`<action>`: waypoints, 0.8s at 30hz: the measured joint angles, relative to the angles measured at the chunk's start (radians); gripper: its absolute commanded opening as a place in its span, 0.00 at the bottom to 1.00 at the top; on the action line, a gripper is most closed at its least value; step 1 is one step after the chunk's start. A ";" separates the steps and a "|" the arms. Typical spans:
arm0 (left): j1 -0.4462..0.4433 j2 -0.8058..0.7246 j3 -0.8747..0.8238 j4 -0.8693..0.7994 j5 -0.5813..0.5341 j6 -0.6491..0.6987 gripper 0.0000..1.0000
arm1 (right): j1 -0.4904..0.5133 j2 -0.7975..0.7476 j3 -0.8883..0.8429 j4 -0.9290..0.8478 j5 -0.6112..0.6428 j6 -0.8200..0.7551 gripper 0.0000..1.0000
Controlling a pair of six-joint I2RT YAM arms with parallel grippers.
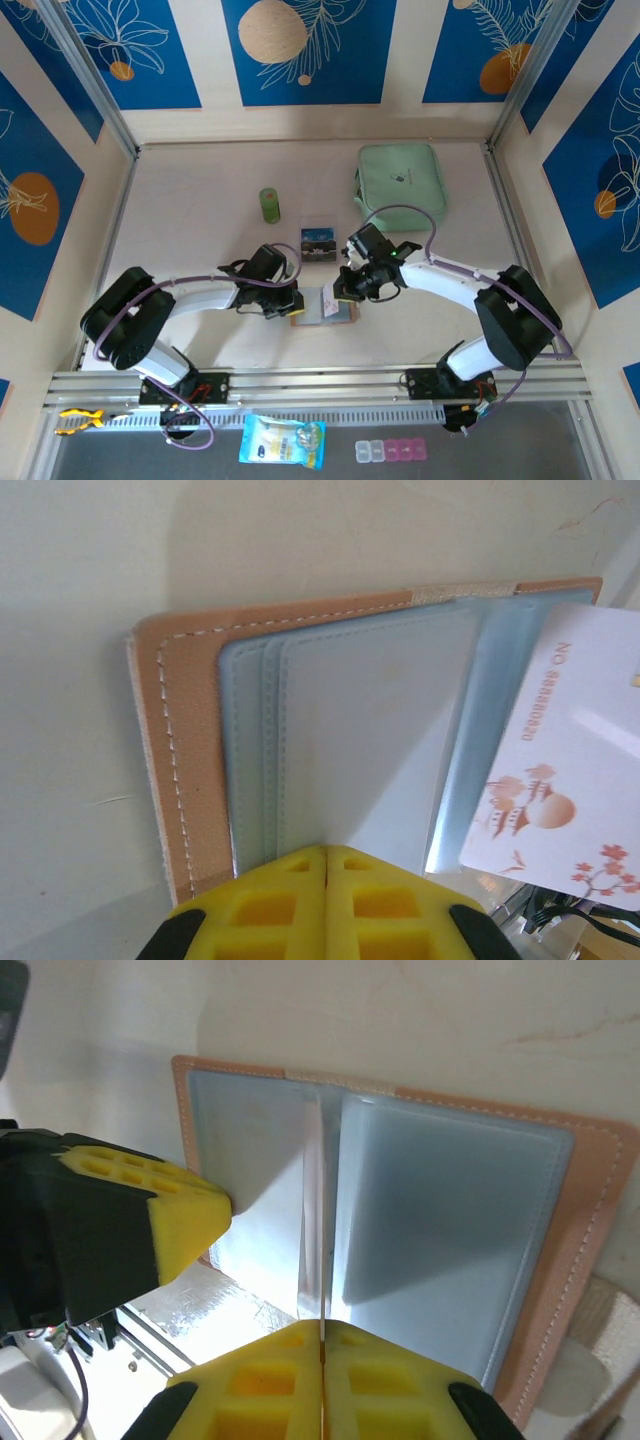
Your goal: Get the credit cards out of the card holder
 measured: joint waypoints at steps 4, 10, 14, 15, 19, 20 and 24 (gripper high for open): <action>0.000 0.000 0.002 -0.002 0.000 0.000 0.07 | -0.011 -0.006 0.052 -0.057 0.006 -0.073 0.06; 0.000 -0.004 0.002 -0.002 -0.005 0.000 0.10 | -0.032 0.013 0.163 -0.150 -0.006 -0.279 0.04; 0.001 -0.023 0.009 -0.010 -0.019 0.000 0.12 | -0.051 0.076 0.251 -0.224 -0.016 -0.478 0.03; 0.002 -0.031 0.010 -0.013 -0.022 0.000 0.12 | -0.053 0.093 0.274 -0.248 -0.011 -0.539 0.02; 0.014 -0.068 0.010 -0.021 -0.029 0.004 0.13 | -0.060 0.162 0.385 -0.354 0.026 -0.739 0.00; 0.019 -0.081 0.008 -0.021 -0.029 0.006 0.14 | -0.061 0.185 0.425 -0.384 0.037 -0.798 0.00; 0.051 -0.143 -0.010 -0.021 -0.030 0.019 0.15 | -0.063 0.270 0.567 -0.483 0.101 -0.986 0.00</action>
